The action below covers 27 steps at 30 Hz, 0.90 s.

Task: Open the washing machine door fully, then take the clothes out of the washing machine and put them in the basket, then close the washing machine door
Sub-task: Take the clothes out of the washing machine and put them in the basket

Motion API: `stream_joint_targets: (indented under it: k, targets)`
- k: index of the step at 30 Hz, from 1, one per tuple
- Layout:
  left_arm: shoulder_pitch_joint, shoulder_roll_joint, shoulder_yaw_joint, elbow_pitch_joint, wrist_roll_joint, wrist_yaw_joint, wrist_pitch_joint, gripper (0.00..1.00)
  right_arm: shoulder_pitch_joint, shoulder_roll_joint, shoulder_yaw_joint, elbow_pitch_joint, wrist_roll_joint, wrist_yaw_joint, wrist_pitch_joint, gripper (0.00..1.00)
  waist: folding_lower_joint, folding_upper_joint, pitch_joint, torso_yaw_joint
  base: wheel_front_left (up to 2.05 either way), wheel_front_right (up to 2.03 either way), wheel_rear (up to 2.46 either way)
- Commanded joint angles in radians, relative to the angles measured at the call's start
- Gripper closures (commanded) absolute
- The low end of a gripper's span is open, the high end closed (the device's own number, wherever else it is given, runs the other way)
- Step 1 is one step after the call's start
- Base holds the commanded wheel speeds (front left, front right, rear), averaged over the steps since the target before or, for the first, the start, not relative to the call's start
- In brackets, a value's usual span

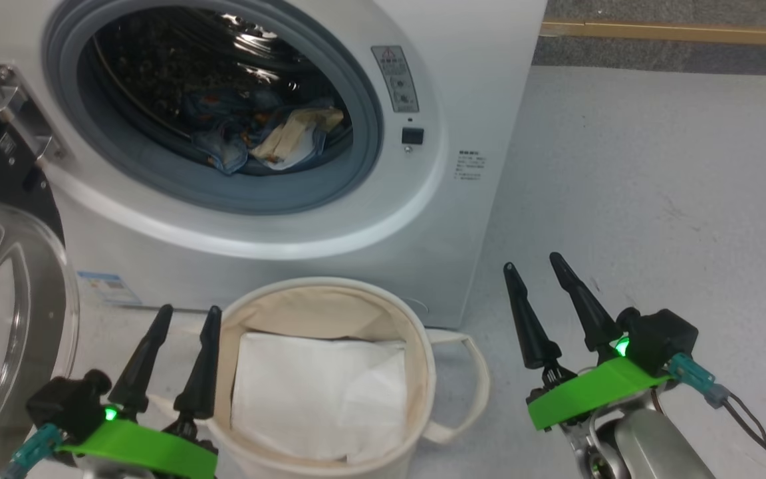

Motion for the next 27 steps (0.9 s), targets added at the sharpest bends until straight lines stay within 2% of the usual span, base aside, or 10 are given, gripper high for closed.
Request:
stream_joint_targets:
  k: [1, 7, 14, 27]
  targets:
    - [-0.050, 0.014, 0.027, -0.021, 0.014, -0.003, -0.004, 0.00, -0.036, 0.007, 0.017, -0.030, -0.008, 0.004, -0.012, 0.00, 0.0000, 0.0000, -0.001, 0.000, 1.26, -1.26, 0.00]
    - [-0.068, -0.001, 0.010, 0.002, 0.019, 0.004, -0.004, 0.00, -0.032, 0.007, 0.011, -0.029, -0.013, 0.004, -0.012, 0.00, 0.0000, 0.0000, -0.005, 0.000, 0.79, -0.79, 0.00]
    - [-0.083, -0.013, 0.015, 0.015, 0.002, 0.010, -0.008, 0.00, -0.029, -0.008, 0.024, -0.021, -0.017, 0.004, 0.002, 0.00, 0.0000, 0.0000, 0.000, -0.003, 0.07, -0.07, 0.00]
    - [-0.138, -0.024, 0.052, 0.078, 0.024, 0.077, -0.039, 0.00, -0.035, -0.005, 0.035, -0.036, -0.014, 0.004, -0.004, 0.00, 0.0000, 0.0000, 0.040, -0.004, 0.00, 0.00, 0.00]
